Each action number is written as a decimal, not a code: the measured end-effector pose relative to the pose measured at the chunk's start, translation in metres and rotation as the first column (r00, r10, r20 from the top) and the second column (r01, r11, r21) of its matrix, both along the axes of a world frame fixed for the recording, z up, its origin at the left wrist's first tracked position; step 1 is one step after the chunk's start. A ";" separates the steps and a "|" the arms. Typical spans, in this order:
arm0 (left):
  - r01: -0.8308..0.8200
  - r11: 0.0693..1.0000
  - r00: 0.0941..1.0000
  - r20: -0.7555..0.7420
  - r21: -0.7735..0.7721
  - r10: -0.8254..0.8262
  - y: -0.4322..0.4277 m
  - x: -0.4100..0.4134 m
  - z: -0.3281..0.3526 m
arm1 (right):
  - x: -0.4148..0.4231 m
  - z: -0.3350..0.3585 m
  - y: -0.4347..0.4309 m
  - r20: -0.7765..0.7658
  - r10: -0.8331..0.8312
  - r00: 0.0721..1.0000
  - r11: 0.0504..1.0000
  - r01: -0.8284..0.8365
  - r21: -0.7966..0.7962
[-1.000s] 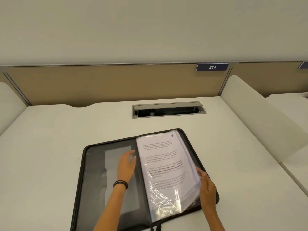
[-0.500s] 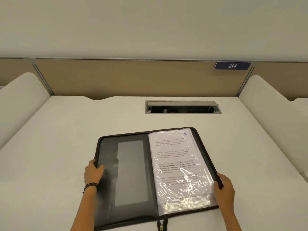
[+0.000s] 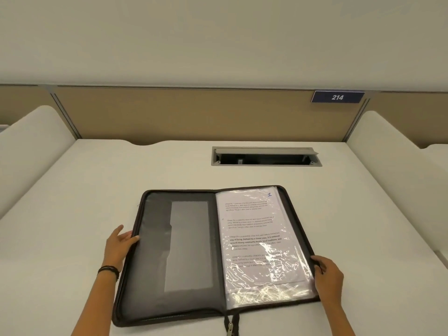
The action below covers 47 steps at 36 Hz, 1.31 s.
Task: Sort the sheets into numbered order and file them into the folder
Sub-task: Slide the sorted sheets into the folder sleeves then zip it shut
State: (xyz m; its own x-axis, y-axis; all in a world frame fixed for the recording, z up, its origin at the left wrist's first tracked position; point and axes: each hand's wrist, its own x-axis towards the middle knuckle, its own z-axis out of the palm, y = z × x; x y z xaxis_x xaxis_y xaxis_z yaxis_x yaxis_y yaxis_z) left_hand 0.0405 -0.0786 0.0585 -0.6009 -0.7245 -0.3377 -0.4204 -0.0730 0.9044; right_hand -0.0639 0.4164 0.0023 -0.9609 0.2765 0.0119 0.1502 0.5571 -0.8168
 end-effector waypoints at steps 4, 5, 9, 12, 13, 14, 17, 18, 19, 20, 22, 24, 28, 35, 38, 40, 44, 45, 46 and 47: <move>0.147 0.987 0.985 -0.083 -0.066 -0.152 -0.011 0.001 0.026 | -0.001 -0.002 0.001 0.005 0.026 1.000 1.000 -0.026 0.005; 0.201 0.977 0.973 -0.097 -0.073 -0.207 -0.012 0.001 0.036 | -0.001 -0.003 0.000 0.012 0.033 0.999 0.999 -0.033 0.003; 0.380 0.924 0.908 -0.178 -0.031 -0.380 -0.001 0.002 0.074 | -0.002 -0.005 -0.006 0.028 0.060 0.998 0.998 -0.060 -0.003; 0.426 0.904 0.882 -0.210 -0.024 -0.421 0.013 -0.004 0.094 | -0.004 -0.005 -0.016 0.021 0.073 0.997 0.997 -0.073 0.009; 0.420 0.906 0.882 -0.216 -0.045 -0.419 0.016 -0.009 0.100 | -0.005 -0.004 -0.020 0.016 0.076 0.997 0.997 -0.076 0.013; 0.408 0.909 0.883 -0.215 -0.082 -0.416 0.019 -0.014 0.105 | -0.006 -0.003 -0.024 0.011 0.077 0.997 0.997 -0.077 0.014; 0.376 0.910 0.886 -0.221 -0.174 -0.408 0.028 -0.032 0.119 | -0.010 0.002 -0.037 -0.007 0.095 0.995 0.995 -0.095 0.012; 0.366 0.911 0.889 -0.220 -0.189 -0.403 0.032 -0.039 0.124 | -0.011 0.003 -0.041 -0.007 0.102 0.995 0.995 -0.102 0.005; 0.356 0.912 0.892 -0.219 -0.202 -0.397 0.037 -0.045 0.130 | -0.013 0.004 -0.044 -0.003 0.109 0.994 0.994 -0.109 0.001; 0.347 0.914 0.893 -0.223 -0.210 -0.390 0.044 -0.052 0.135 | -0.015 0.005 -0.047 0.003 0.117 0.993 0.993 -0.117 0.000; 0.334 0.922 0.889 -0.260 -0.195 -0.377 0.058 -0.065 0.145 | -0.018 0.007 -0.050 0.029 0.135 0.990 0.991 -0.135 0.002; 0.332 0.926 0.875 -0.306 -0.182 -0.374 0.074 -0.075 0.154 | -0.021 0.010 -0.053 0.060 0.166 0.984 0.986 -0.167 0.011; 0.389 0.900 0.827 -0.357 -0.196 -0.435 0.110 -0.084 0.161 | -0.020 0.026 -0.067 0.006 0.251 0.968 0.966 -0.251 0.059; 0.638 0.740 0.666 -0.331 -0.212 -0.669 0.141 -0.068 0.131 | 0.008 0.095 -0.103 -0.081 0.408 0.909 0.775 -0.392 -0.496; 0.717 0.650 0.605 -0.239 -0.251 -0.760 0.143 -0.057 0.114 | 0.019 0.112 -0.104 -0.107 0.525 0.845 0.655 -0.481 -0.583; 0.762 0.591 0.559 -0.193 -0.263 -0.807 0.144 -0.049 0.104 | 0.024 0.118 -0.102 -0.110 0.558 0.823 0.604 -0.493 -0.626; 0.866 0.418 0.406 -0.101 -0.274 -0.908 0.141 -0.037 0.078 | 0.027 0.125 -0.096 -0.076 0.544 0.836 0.586 -0.443 -0.679; 0.881 0.385 0.379 -0.076 -0.275 -0.922 0.140 -0.035 0.070 | 0.027 0.126 -0.094 -0.068 0.537 0.841 0.582 -0.428 -0.691; 0.891 0.365 0.364 -0.055 -0.270 -0.930 0.140 -0.033 0.064 | 0.027 0.127 -0.093 -0.059 0.528 0.847 0.584 -0.412 -0.699; 0.898 0.353 0.356 -0.038 -0.262 -0.934 0.141 -0.031 0.058 | 0.028 0.129 -0.091 -0.047 0.517 0.855 0.591 -0.395 -0.703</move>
